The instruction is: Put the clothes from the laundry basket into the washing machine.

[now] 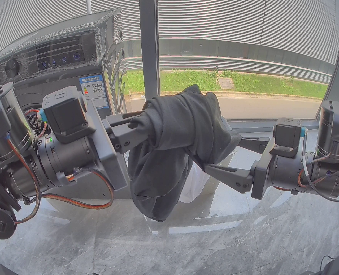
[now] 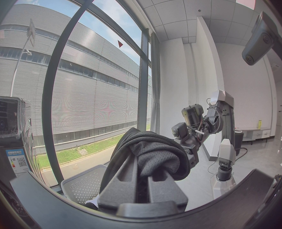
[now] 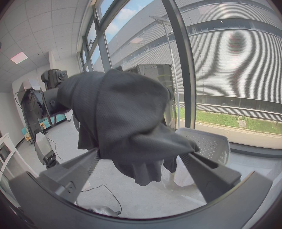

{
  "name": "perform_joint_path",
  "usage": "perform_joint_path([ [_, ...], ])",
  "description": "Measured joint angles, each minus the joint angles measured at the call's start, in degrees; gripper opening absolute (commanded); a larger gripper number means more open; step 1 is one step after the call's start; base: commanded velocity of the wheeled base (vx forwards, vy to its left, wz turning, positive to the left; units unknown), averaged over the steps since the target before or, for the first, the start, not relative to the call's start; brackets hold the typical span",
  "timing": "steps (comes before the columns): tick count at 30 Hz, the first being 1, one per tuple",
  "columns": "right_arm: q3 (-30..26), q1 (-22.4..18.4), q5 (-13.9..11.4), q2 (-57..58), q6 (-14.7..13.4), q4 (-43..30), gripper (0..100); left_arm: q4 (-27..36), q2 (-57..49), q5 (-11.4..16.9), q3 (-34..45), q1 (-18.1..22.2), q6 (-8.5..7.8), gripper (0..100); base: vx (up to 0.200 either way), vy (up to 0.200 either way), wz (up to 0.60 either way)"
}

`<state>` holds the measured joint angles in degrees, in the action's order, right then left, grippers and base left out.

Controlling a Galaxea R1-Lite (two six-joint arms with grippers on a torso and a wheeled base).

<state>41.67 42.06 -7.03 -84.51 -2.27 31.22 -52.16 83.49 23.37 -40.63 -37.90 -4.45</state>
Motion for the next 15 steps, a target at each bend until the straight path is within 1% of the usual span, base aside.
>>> perform_joint_path([
  [3,-2.9,-1.2,-0.1,0.9,0.1,0.0,100,-0.1,-0.5,0.0,0.0,0.1,1.39,0,0.0,0.0,0.0],
  [6,-4.9,-3.2,-0.2,1.4,0.7,0.0,100,-0.1,-1.2,0.0,0.0,0.1,2.22,0,0.0,0.0,0.0],
  [11,-4.5,-7.2,-0.2,1.4,2.3,0.6,100,0.0,-2.1,0.2,0.3,0.1,2.56,0,0.0,0.0,0.0],
  [15,-3.1,-8.5,0.0,1.4,2.7,1.1,100,0.0,-2.7,0.4,1.4,0.1,2.6,0,0.0,0.0,0.0],
])
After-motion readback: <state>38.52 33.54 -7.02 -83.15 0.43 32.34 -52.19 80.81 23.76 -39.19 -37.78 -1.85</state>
